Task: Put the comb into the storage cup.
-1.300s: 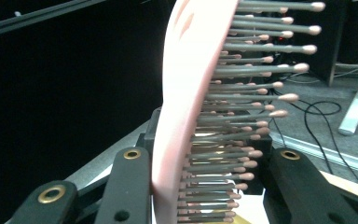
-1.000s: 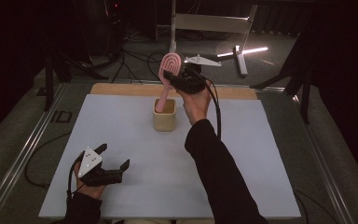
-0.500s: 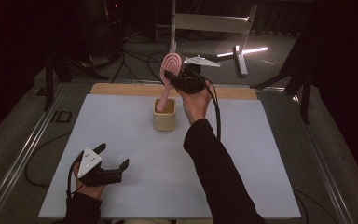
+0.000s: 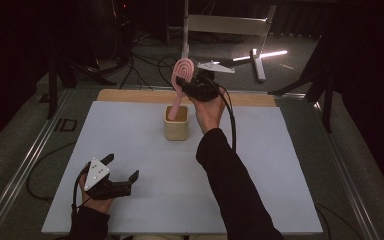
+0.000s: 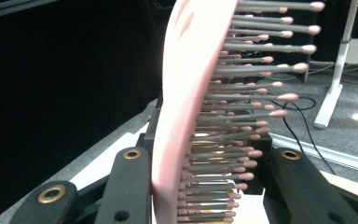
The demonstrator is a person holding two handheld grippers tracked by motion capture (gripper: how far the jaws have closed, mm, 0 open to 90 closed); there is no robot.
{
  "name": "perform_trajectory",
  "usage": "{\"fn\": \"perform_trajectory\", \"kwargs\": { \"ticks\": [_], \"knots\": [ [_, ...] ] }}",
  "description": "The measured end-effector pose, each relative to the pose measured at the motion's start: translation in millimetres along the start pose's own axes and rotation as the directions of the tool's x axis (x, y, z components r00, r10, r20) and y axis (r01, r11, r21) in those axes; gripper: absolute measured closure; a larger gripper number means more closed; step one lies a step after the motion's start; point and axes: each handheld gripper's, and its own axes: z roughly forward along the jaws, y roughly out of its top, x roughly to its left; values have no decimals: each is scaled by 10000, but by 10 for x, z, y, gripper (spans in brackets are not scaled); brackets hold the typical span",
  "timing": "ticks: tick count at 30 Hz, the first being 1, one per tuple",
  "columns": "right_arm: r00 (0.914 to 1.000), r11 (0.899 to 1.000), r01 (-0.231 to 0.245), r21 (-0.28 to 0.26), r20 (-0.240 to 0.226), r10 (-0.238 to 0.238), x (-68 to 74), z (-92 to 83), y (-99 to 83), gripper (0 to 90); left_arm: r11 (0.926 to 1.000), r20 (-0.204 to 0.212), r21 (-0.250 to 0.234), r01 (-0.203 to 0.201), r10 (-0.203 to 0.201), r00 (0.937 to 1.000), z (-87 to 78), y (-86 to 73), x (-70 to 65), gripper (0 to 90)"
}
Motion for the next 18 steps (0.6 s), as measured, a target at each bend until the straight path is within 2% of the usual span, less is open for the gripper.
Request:
{"fn": "perform_trajectory", "kwargs": {
  "ticks": [12, 18],
  "knots": [
    [9999, 9998, -118, 175, 72, 117, -29, 54, -113, 641, 10000, 17, 46, -38, 38, 10000, 13, -1, -2, 6],
    [9993, 9992, -323, 219, 177, 320, -52, 71, -197, 641, 10000, 21, 29, -47, 47, 10000, 13, -1, -5, 6]
  ]
}}
